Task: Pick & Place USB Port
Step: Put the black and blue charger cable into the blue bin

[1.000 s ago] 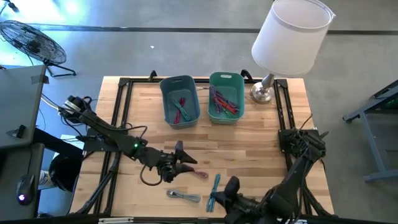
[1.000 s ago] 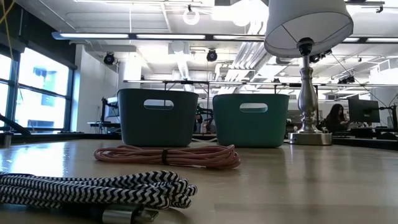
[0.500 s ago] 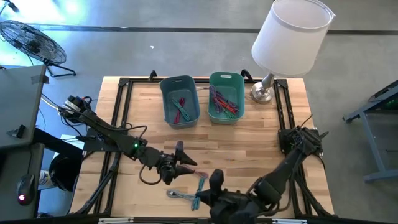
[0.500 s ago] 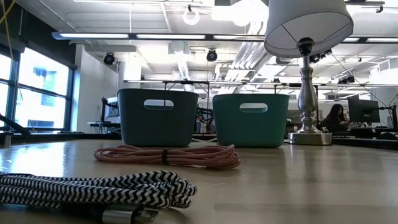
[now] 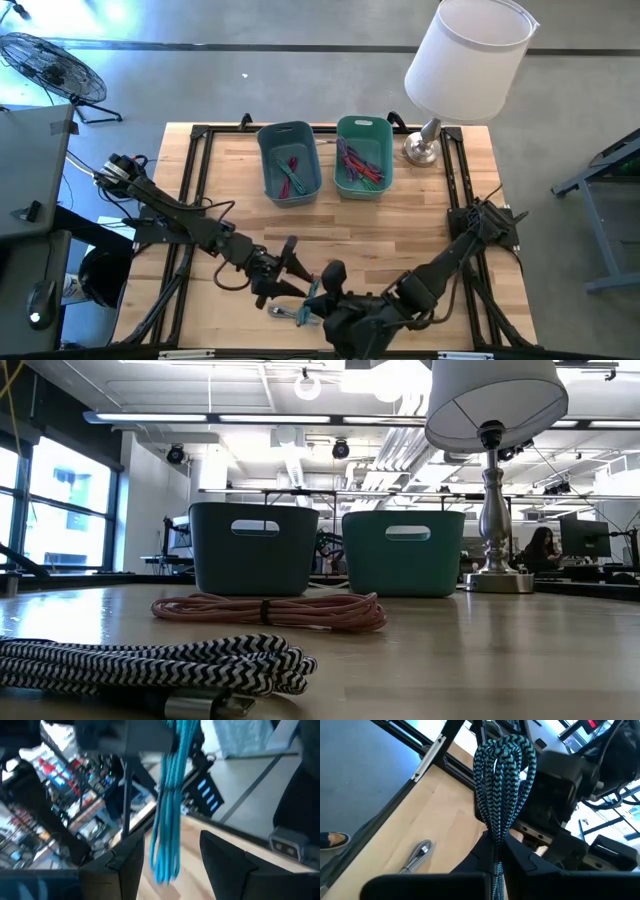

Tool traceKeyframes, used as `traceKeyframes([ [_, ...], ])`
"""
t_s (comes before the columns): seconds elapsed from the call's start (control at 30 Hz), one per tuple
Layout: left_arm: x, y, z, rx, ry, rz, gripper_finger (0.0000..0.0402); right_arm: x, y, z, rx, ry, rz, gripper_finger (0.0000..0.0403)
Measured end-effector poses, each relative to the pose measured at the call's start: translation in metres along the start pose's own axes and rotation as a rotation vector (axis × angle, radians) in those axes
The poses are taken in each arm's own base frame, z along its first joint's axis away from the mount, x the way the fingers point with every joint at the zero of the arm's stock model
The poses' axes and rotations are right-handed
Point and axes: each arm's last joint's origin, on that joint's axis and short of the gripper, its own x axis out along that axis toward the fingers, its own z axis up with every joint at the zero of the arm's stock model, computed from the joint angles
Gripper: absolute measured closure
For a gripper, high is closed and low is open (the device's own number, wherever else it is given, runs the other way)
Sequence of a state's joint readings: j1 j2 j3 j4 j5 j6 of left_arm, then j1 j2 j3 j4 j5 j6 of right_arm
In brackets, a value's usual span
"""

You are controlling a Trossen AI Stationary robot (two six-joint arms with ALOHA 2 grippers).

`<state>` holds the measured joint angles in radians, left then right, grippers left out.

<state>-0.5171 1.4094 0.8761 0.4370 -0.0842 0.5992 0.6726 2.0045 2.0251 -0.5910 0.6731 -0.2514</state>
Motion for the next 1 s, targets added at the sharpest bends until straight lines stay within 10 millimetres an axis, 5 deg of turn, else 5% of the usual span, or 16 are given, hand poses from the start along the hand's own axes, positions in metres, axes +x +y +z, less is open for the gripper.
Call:
traceKeyframes([
  [0.43, 0.0, 0.0, 0.002, 0.002, -0.047, -0.026, 0.0218, 0.018, -0.023, -0.006, 0.011, 0.003, 0.024, 0.0395],
  [0.6, 0.0, 0.001, 0.001, 0.038, -0.004, 0.023, 0.0302, 0.023, -0.03, -0.008, 0.023, 0.016, 0.012, 0.0395],
  [0.7, 0.0, 0.001, -0.001, 0.079, 0.033, 0.047, 0.0378, 0.025, -0.031, -0.01, 0.02, 0.027, 0.016, 0.0369],
  [1.0, -0.011, 0.006, -0.01, 0.146, 0.314, 0.211, 0.0382, 0.019, -0.029, -0.006, -0.012, 0.023, -0.08, 0.0252],
])
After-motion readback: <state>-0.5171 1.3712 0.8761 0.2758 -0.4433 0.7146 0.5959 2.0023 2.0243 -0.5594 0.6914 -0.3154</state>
